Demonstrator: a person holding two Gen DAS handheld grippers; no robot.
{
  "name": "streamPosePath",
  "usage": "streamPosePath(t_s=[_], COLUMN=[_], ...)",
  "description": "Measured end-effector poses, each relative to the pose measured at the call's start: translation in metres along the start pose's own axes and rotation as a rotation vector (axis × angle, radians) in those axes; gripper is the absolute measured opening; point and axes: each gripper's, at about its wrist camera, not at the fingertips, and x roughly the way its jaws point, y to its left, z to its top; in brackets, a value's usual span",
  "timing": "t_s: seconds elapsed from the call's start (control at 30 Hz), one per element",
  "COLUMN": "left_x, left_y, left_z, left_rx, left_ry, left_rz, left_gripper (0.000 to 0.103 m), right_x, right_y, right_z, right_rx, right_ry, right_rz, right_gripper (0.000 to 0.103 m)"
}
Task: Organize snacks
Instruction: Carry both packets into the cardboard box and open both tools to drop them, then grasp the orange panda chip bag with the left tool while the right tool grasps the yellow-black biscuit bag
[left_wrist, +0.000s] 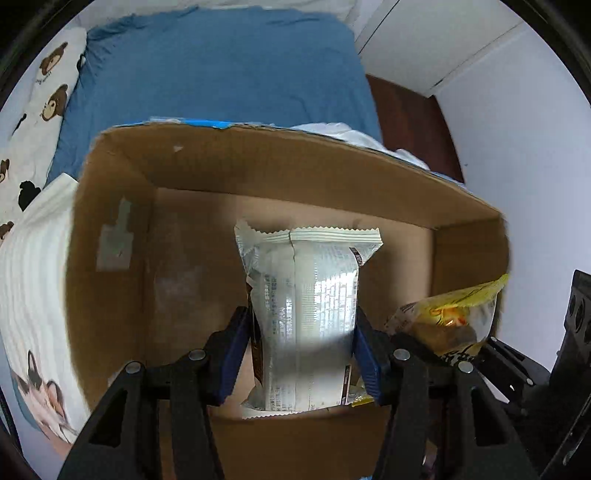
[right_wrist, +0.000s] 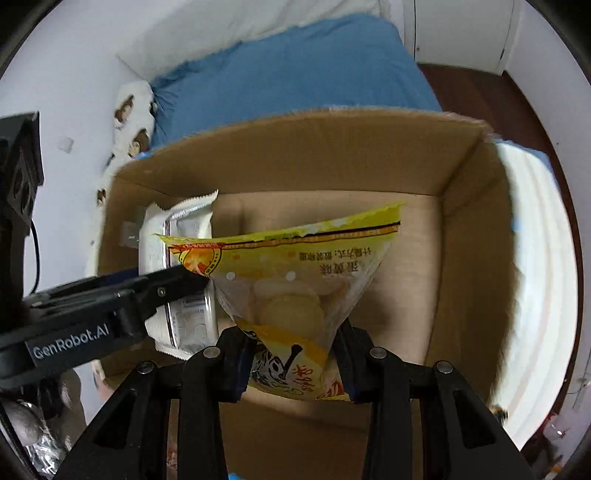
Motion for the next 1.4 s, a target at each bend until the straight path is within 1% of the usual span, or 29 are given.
streamPosePath(t_s=[0.17,0.2,0.23,0.3,0.33,0.37,0.4,0.43,0.53,0.6,0.67,0.73,0.77,0.83,0.9,0.97,1.0,1.03,1.1,1.13,1.2,1.23,1.3,1.37,1.4], left_x=[0.029,0.034,0.038,0.043,0.043,0.042,0.042,0.042,0.035,0.031,0.025,0.012,0.006,-0.009,-0.024,-0.043,-0.051,-0.058,-0.076,-0.079,-0.086,-0.094,-0.098,-0.108,-0.113], left_y=[0.003,0.005,0.004,0.004,0.005,0.006,0.007,0.008,0.005,-0.001,-0.005,-0.006,-0.003,-0.005,-0.001,0.004,0.003,0.003,0.004,0.007,0.007,0.008,0.008,0.010,0.009], left_z=[0.015,0.017,0.021,0.021,0.021,0.019,0.017,0.014,0.008,0.001,-0.009,-0.019,-0.010,-0.015,-0.024,-0.021,-0.027,-0.033,-0.052,-0.054,-0.064,-0.077,-0.090,-0.110,-0.120], left_rx=[0.009,0.012,0.015,0.023,0.025,0.028,0.030,0.032,0.070,0.085,0.094,0.084,0.082,0.081,0.079,0.070,0.069,0.067,0.061,0.059,0.058,0.060,0.061,0.061,0.065], left_ry=[0.071,0.084,0.098,0.087,0.076,0.068,0.064,0.062,0.034,0.023,0.003,-0.034,-0.055,-0.095,-0.121,-0.153,-0.166,-0.178,-0.213,-0.223,-0.254,-0.268,-0.286,-0.309,-0.320], left_rz=[0.016,0.022,0.029,0.042,0.045,0.040,0.033,0.037,0.070,0.081,0.085,0.064,0.065,0.077,0.063,0.053,0.047,0.044,0.031,0.028,0.018,0.015,0.011,0.018,0.024], left_gripper=[0.053,0.054,0.054,0.055,0.059,0.065,0.083,0.094,0.096,0.098,0.098,0.098,0.098,0.098,0.098,0.098,0.098,0.098,0.098,0.098,0.098,0.098,0.098,0.098,0.098], right_x=[0.023,0.027,0.032,0.043,0.043,0.043,0.042,0.042,0.041,0.037,0.038,0.022,0.017,0.001,-0.016,-0.034,-0.043,-0.045,-0.056,-0.061,-0.073,-0.072,-0.077,-0.083,-0.078], right_y=[-0.001,-0.001,-0.001,-0.006,-0.005,-0.006,-0.008,-0.012,-0.010,-0.014,-0.010,-0.009,-0.004,-0.002,0.005,0.012,0.015,0.024,0.032,0.035,0.039,0.045,0.047,0.047,0.052], right_z=[0.013,0.017,0.020,0.027,0.028,0.028,0.029,0.031,0.031,0.026,0.019,0.004,0.000,-0.010,-0.020,-0.029,-0.035,-0.032,-0.039,-0.044,-0.061,-0.065,-0.080,-0.102,-0.110], right_rx=[0.003,0.002,0.002,-0.004,-0.007,-0.005,0.002,0.004,-0.006,-0.015,-0.025,-0.035,-0.037,-0.046,-0.056,-0.075,-0.084,-0.088,-0.092,-0.088,-0.080,-0.075,-0.059,-0.052,-0.048], right_ry=[0.044,0.058,0.076,0.102,0.106,0.104,0.104,0.103,0.104,0.104,0.098,0.076,0.065,0.037,0.008,-0.032,-0.053,-0.067,-0.095,-0.105,-0.128,-0.134,-0.142,-0.149,-0.154], right_rz=[0.003,0.003,-0.010,-0.015,-0.021,-0.026,-0.030,-0.036,-0.058,-0.072,-0.086,-0.097,-0.099,-0.099,-0.107,-0.124,-0.130,-0.134,-0.127,-0.122,-0.107,-0.102,-0.075,-0.063,-0.059], right_gripper=[0.042,0.044,0.049,0.095,0.098,0.098,0.098,0.098,0.098,0.098,0.098,0.098,0.098,0.099,0.099,0.099,0.100,0.100,0.100,0.100,0.100,0.100,0.100,0.100,0.100])
